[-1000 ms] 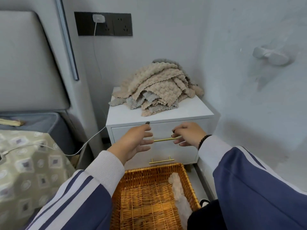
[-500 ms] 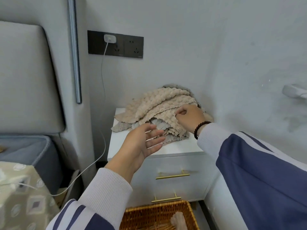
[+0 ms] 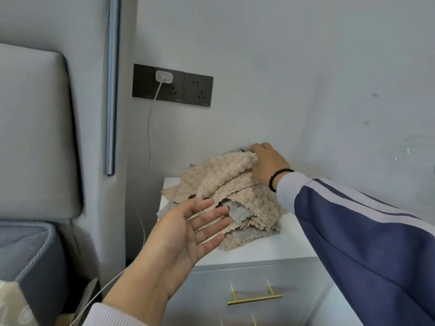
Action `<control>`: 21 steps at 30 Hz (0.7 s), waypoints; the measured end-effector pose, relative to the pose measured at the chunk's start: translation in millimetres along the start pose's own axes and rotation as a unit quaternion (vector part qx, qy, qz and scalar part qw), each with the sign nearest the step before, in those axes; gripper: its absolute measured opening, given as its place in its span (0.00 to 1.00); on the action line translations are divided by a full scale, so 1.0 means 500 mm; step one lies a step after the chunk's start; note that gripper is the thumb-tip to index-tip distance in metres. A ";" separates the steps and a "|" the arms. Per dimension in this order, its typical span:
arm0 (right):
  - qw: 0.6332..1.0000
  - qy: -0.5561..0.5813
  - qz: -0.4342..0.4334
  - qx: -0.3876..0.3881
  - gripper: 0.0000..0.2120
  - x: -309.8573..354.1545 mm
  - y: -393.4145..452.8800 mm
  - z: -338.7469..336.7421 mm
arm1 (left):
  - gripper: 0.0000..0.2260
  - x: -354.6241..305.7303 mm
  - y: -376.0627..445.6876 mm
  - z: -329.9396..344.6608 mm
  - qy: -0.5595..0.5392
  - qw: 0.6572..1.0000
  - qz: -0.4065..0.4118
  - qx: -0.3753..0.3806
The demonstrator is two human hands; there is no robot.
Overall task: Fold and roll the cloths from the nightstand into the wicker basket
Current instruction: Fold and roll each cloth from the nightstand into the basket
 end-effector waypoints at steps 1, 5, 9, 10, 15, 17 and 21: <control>1.000 -0.009 0.006 -0.018 0.21 0.001 0.007 -0.003 | 0.14 -0.001 -0.001 -0.001 -0.004 1.000 -0.002 0.001; 0.995 -0.099 0.005 -0.009 0.20 0.004 0.045 0.001 | 0.14 -0.001 -0.002 0.000 -0.002 1.000 -0.005 0.002; 0.985 -0.106 0.044 0.131 0.27 -0.013 0.059 0.050 | 0.15 -0.001 -0.001 -0.003 0.007 1.000 -0.004 -0.002; 0.980 -0.110 0.051 0.157 0.27 -0.017 0.058 0.060 | 0.15 0.000 0.000 -0.003 0.009 1.000 -0.005 -0.002; 0.990 -0.052 0.074 0.109 0.24 -0.015 0.057 0.028 | 0.14 -0.001 0.004 -0.001 0.023 1.000 -0.002 -0.001; 0.995 0.028 0.095 0.028 0.24 -0.016 0.058 -0.025 | 0.14 0.001 0.008 0.000 0.031 1.000 0.002 -0.001; 0.974 0.150 0.114 -0.129 0.27 -0.024 0.036 -0.144 | 0.14 0.010 0.007 0.010 0.050 0.999 0.006 0.005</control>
Point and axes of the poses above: each hand's wrist, its own y-axis towards the middle knuckle, its own z-axis out of the palm, x = y × z, the point moved 9 cm from there along y, towards the middle knuckle, and after that the axes turned 7 degrees about -x, right-handed, at the moved point
